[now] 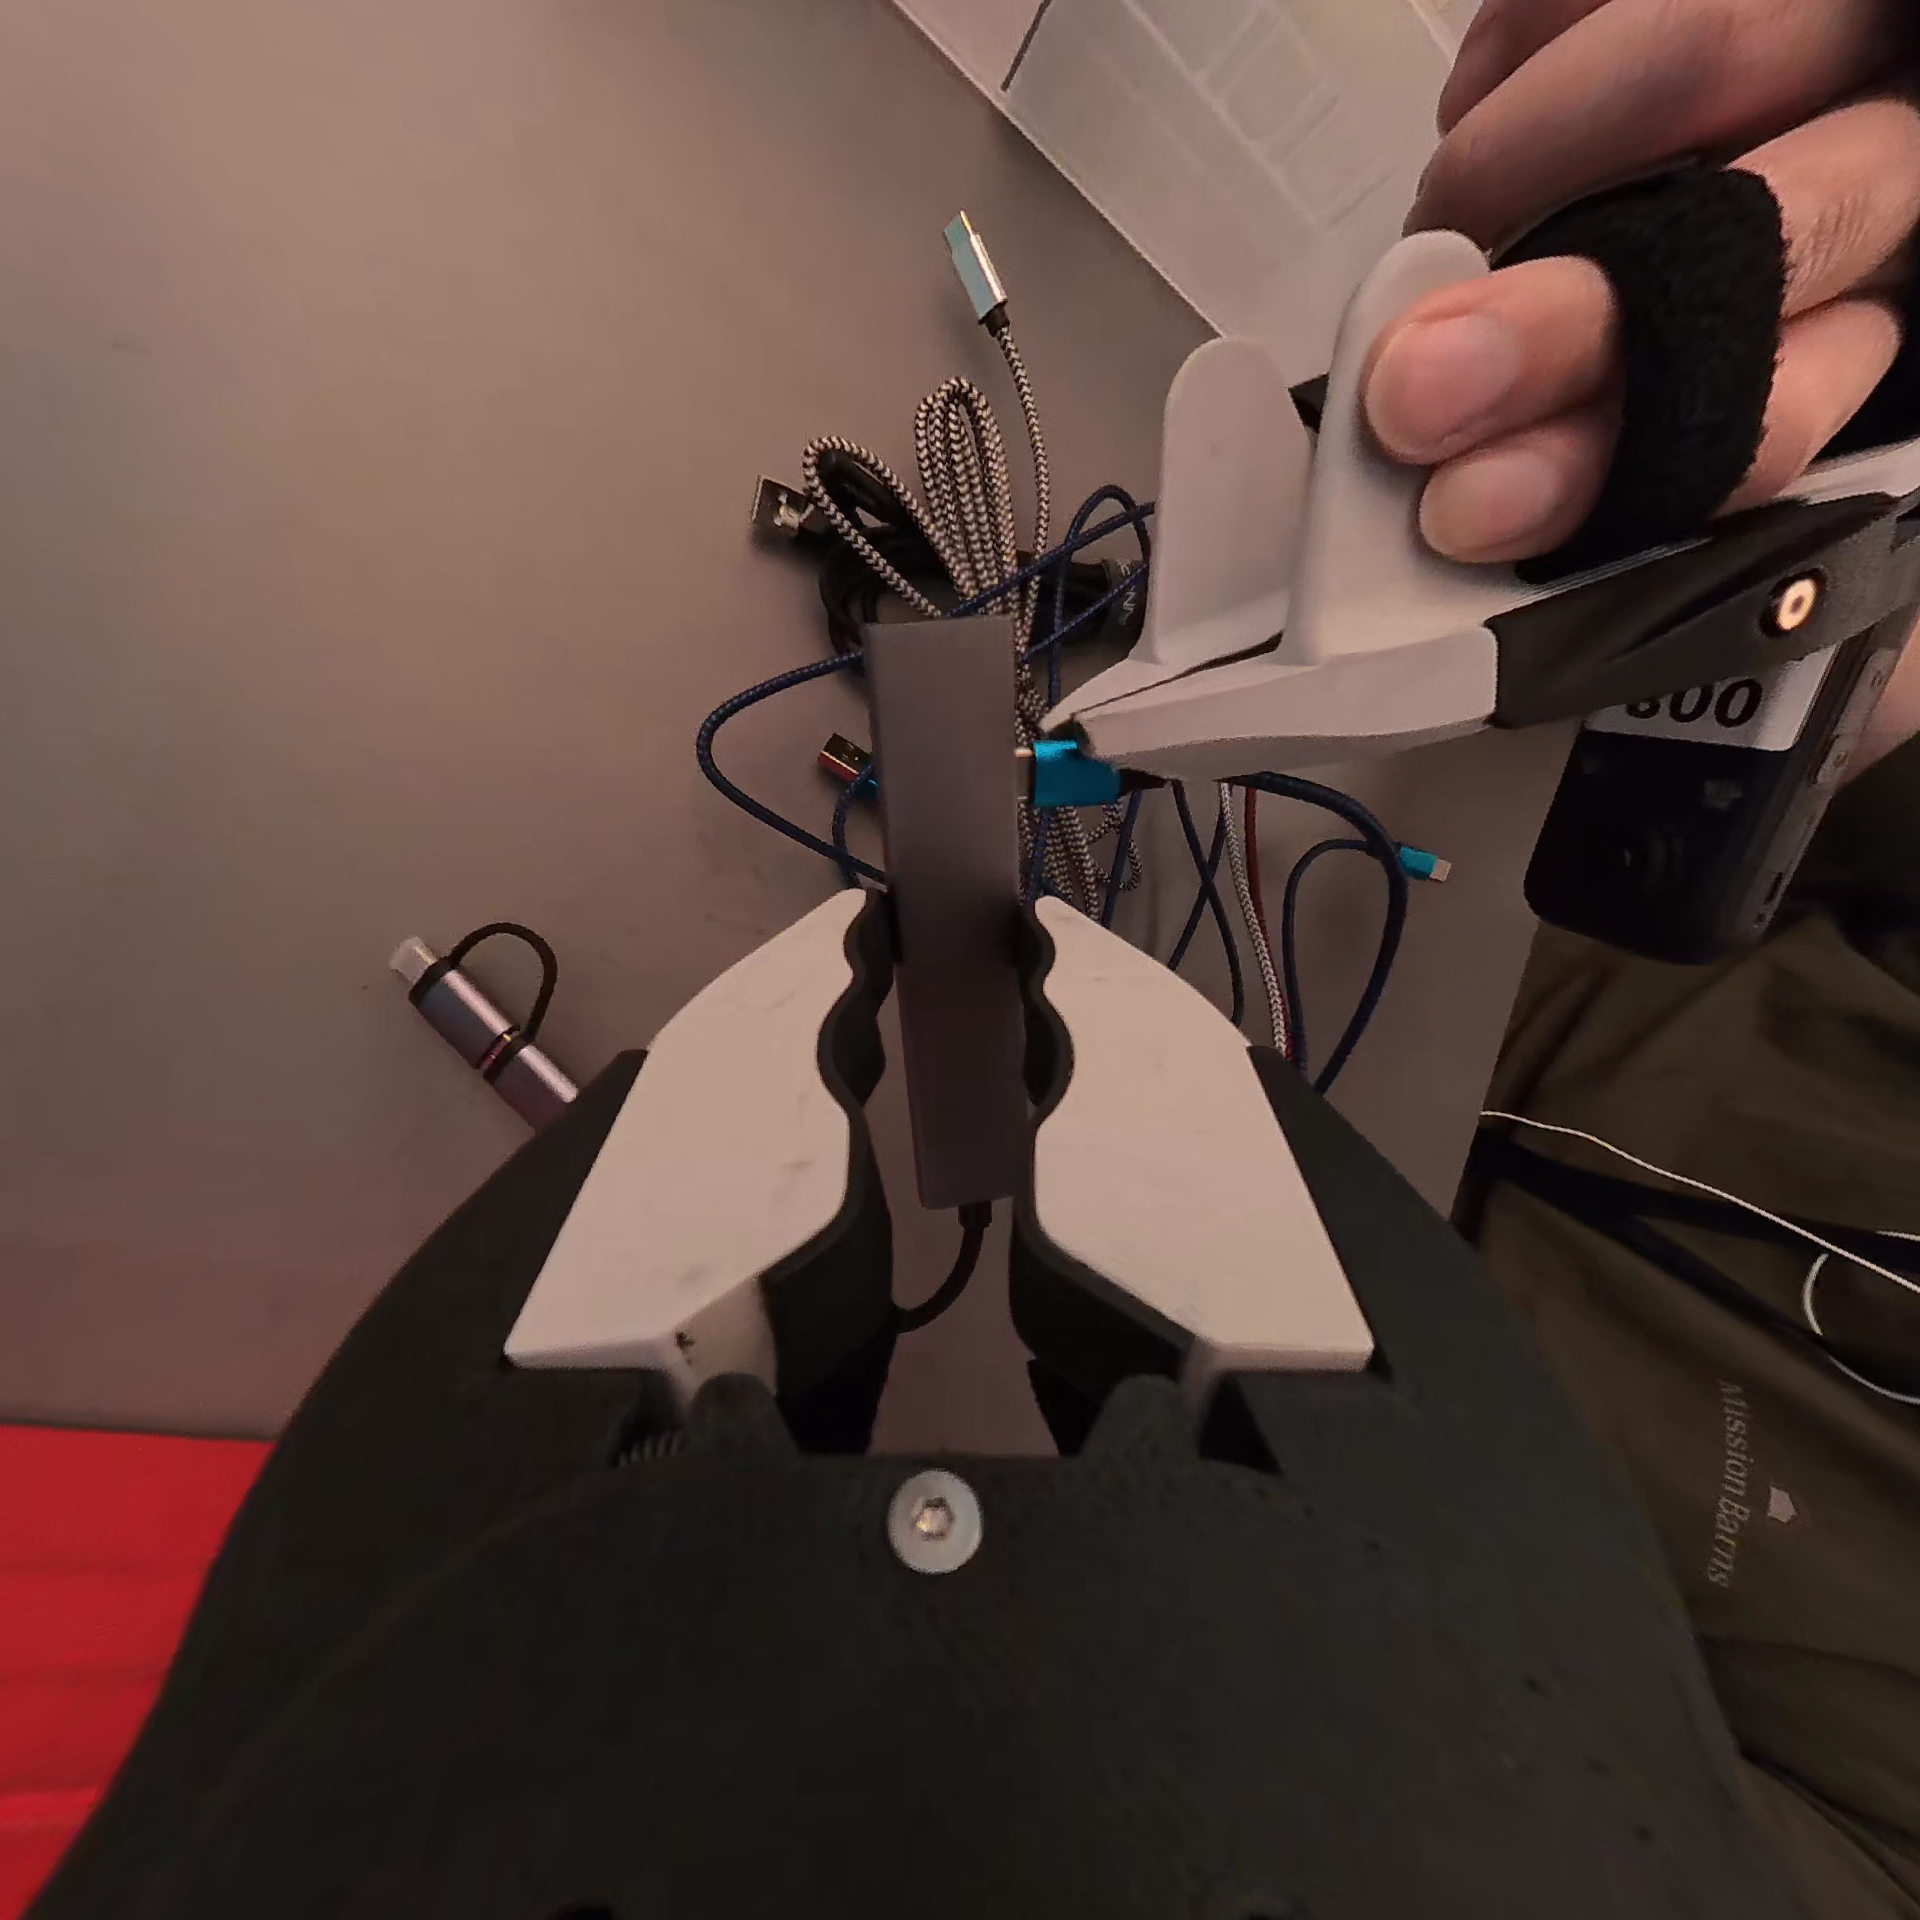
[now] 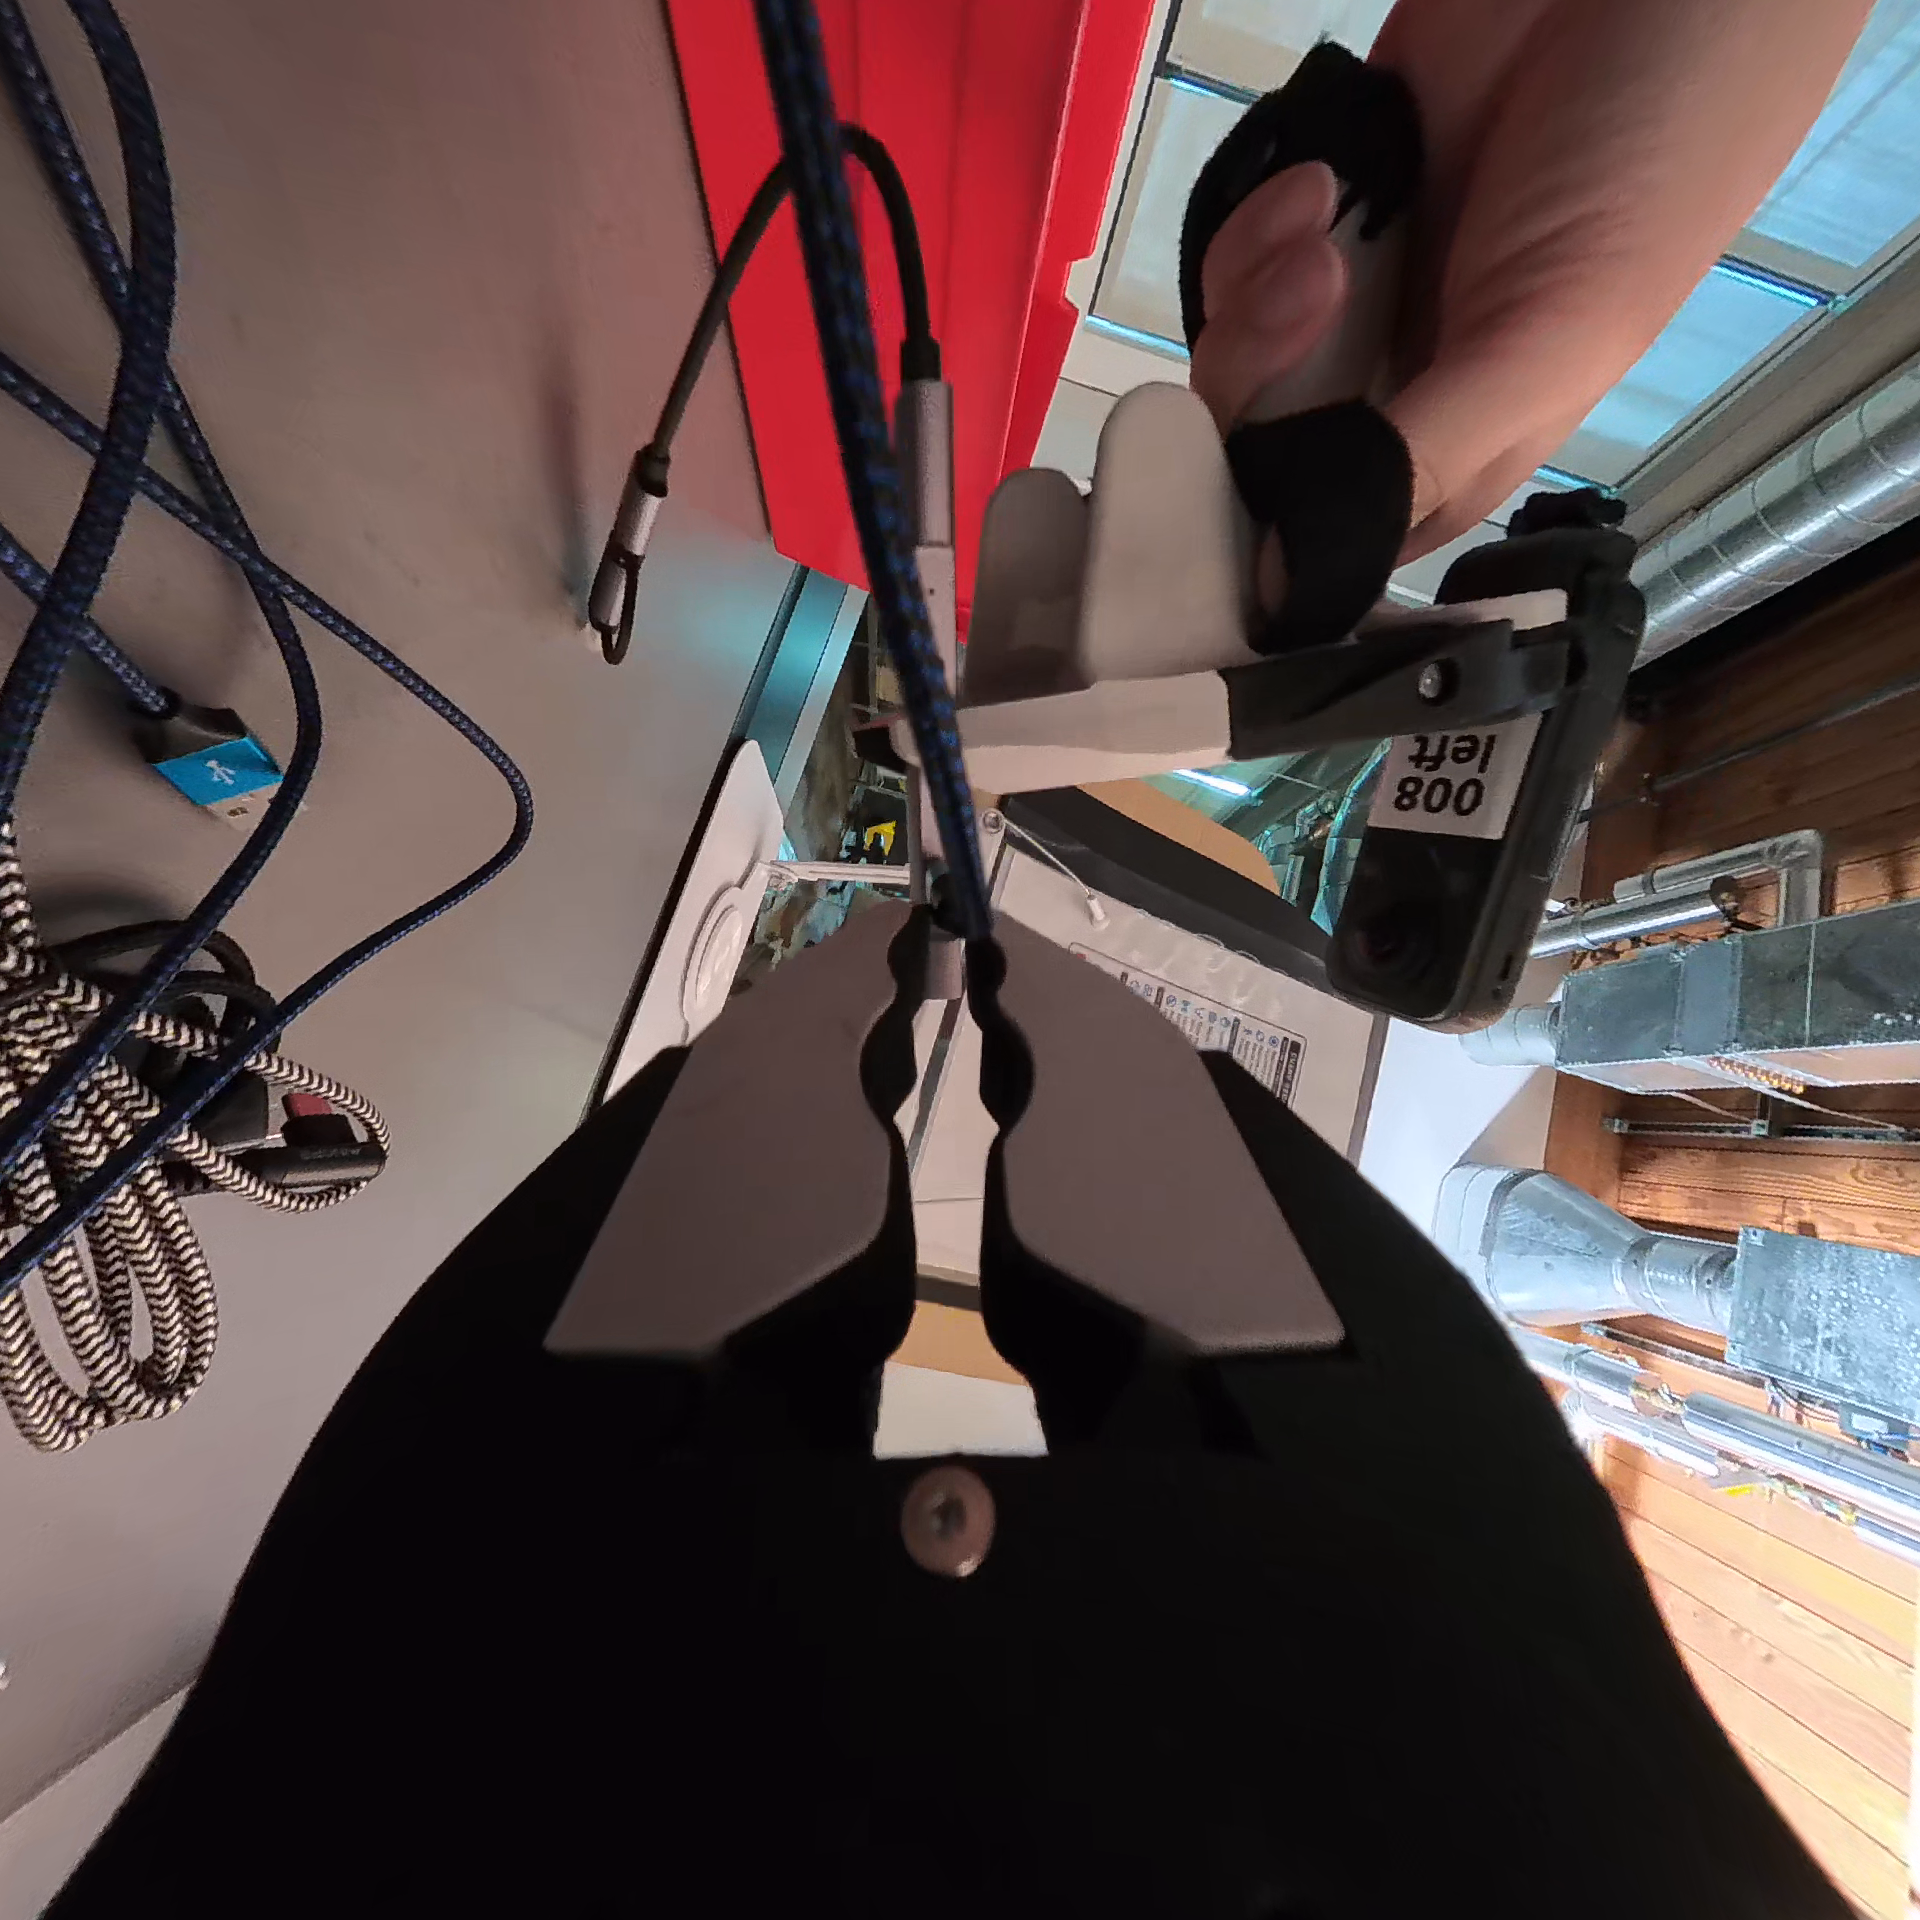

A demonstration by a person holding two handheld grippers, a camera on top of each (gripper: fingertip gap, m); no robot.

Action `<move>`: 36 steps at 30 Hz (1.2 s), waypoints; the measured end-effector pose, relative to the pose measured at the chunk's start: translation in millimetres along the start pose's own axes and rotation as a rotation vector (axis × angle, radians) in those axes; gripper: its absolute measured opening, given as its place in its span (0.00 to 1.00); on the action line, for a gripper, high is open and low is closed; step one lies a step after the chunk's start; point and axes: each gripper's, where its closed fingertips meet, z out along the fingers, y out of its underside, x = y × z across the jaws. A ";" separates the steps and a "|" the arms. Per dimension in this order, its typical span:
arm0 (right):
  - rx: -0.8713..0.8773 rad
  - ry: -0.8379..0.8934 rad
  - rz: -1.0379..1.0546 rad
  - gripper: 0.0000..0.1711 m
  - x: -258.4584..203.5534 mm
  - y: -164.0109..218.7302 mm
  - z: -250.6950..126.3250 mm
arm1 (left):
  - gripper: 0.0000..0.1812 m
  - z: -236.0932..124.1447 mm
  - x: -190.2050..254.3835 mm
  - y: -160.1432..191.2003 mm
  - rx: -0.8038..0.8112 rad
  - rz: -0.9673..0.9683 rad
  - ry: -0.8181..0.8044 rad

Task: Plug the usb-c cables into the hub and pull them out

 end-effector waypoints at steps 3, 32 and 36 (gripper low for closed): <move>-0.025 0.003 0.016 0.03 1.5 4.7 0.1 | 0.12 -2.1 -2.4 -1.5 0.017 -0.020 0.004; -0.238 -0.036 1.393 0.20 28.6 26.3 15.1 | 0.12 -26.3 -35.4 -17.9 0.166 -0.151 -0.247; -0.224 -0.102 1.512 0.20 22.5 25.8 16.2 | 0.12 -21.6 -33.7 -19.3 0.145 -0.128 -0.299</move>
